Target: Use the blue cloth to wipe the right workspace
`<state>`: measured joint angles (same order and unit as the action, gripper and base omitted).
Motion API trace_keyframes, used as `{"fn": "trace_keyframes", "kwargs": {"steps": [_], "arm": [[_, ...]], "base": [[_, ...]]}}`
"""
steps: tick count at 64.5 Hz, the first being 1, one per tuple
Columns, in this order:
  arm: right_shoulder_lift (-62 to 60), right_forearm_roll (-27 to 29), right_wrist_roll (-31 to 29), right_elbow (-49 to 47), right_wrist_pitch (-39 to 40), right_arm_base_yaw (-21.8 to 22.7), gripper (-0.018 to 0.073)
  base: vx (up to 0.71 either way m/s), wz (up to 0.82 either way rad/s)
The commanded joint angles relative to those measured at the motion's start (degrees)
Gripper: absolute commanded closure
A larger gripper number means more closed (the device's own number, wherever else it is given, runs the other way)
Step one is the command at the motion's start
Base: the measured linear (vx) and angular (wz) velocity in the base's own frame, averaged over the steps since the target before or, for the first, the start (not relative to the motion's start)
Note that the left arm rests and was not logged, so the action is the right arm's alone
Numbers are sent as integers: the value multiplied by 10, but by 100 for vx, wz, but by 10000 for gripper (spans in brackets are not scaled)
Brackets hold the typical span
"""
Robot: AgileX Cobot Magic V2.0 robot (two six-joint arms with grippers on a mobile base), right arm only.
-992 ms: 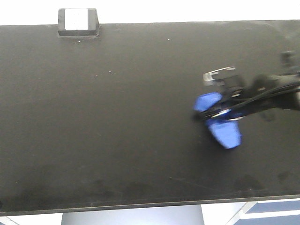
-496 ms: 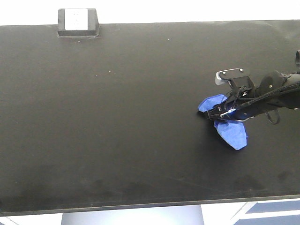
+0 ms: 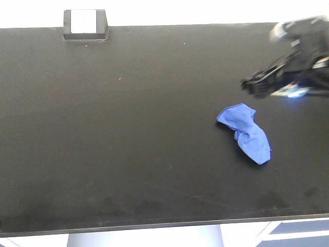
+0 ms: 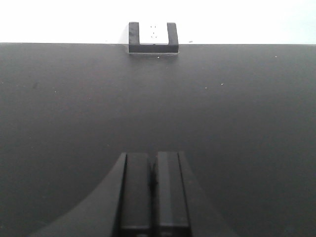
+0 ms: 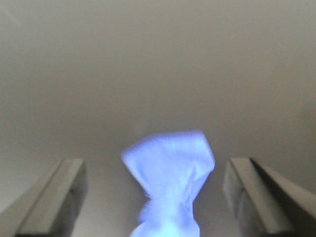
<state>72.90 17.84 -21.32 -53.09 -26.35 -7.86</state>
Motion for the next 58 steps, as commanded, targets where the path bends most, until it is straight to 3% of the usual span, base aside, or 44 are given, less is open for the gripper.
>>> {"fn": "trace_keyframes", "kwargs": {"steps": [1, 22, 30, 37, 46, 55, 58], "arm": [[-75, 3, 3, -9, -9, 3, 0], [-336, 7, 19, 159, -31, 3, 19], [-422, 7, 21, 247, 44, 3, 19], [-456, 7, 25, 310, 155, 3, 61], [-458, 7, 29, 333, 219, 3, 252], [-458, 4, 26, 333, 244, 3, 565], [-458, 4, 26, 333, 250, 3, 573]], "base": [[0, 0], [0, 0], [0, 0], [0, 0], [0, 0], [0, 0], [0, 0]]}}
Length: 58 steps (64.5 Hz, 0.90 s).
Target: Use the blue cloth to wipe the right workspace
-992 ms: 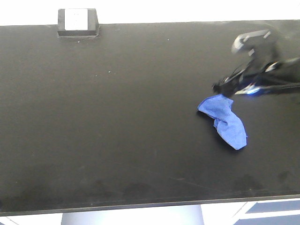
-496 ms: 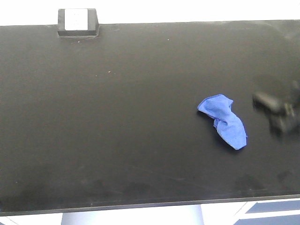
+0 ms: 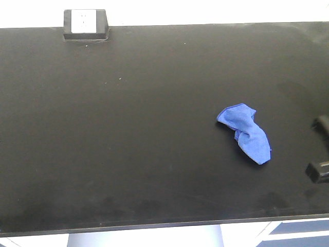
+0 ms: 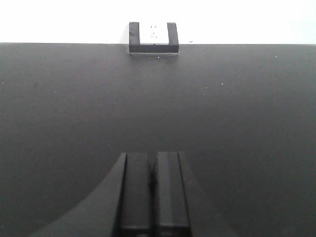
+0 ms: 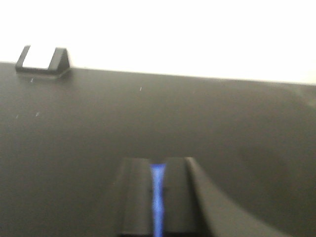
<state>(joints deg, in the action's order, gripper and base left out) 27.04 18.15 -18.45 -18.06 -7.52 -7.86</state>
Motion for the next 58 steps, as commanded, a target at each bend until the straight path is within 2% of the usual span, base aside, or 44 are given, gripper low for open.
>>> {"fn": "trace_keyframes", "kwargs": {"steps": [1, 51, 58], "arm": [[0, 1, -4, -17, 61, 3, 573], [0, 0, -4, -17, 56, 3, 567], [-15, -38, 0, -17, 47, 3, 567]], "base": [[0, 0], [0, 0], [0, 0]]}}
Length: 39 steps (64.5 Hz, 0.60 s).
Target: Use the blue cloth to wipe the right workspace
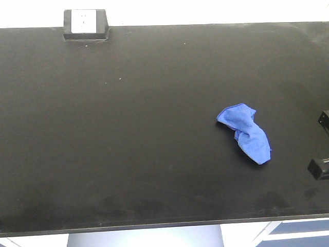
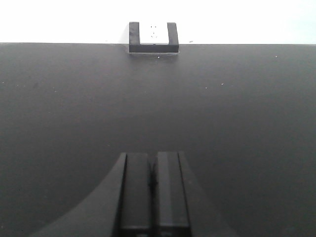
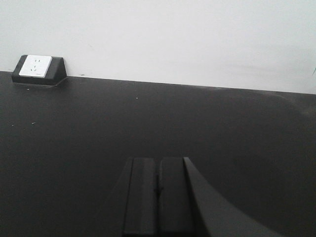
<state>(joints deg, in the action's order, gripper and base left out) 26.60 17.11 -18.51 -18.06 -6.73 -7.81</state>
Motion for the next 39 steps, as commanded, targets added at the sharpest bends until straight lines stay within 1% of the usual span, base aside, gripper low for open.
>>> {"fn": "trace_keyframes", "kwargs": {"steps": [1, 10, 14, 17, 21, 33, 37, 39], "arm": [[-17, -37, 3, -17, 33, 3, 567], [-68, -95, 25, -17, -7, 3, 567], [-89, -108, 25, -17, -28, 3, 567], [-103, -112, 25, -5, -27, 3, 567], [-129, -111, 30, 32, -2, 3, 567], [-219, -111, 80, 181, 133, 3, 567], [-240, -111, 89, 212, 154, 3, 567], [-254, -111, 89, 209, 124, 3, 567]], "base": [[0, 0], [0, 0], [0, 0], [0, 0], [0, 0], [0, 0], [0, 0], [0, 0]]}}
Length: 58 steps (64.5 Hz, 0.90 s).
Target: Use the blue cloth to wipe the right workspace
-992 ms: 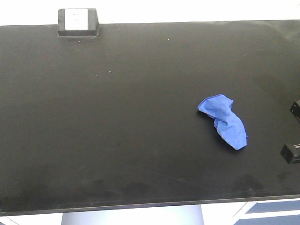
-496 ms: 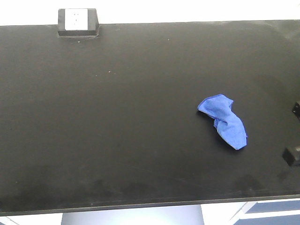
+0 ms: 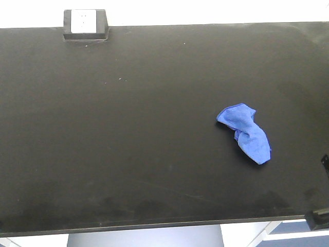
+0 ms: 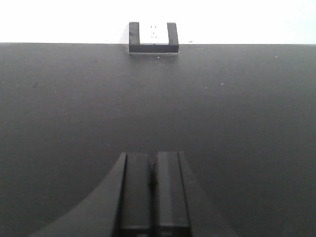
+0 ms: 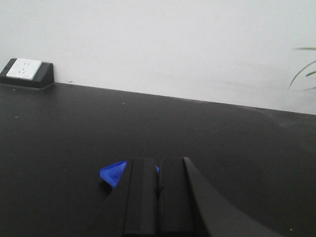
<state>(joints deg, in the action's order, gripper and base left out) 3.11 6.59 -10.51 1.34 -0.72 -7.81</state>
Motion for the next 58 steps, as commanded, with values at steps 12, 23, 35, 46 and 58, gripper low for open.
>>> {"fn": "trace_keyframes", "kwargs": {"steps": [12, 23, 35, 46, 58], "arm": [[-42, -7, 8, 15, 47, 3, 567], [-42, -6, 21, 15, 46, 3, 567], [-42, -6, 21, 15, 46, 3, 567], [-42, -6, 21, 15, 46, 3, 567], [-42, -6, 21, 15, 46, 3, 567]], "base": [[0, 0], [0, 0], [0, 0], [0, 0], [0, 0]]}}
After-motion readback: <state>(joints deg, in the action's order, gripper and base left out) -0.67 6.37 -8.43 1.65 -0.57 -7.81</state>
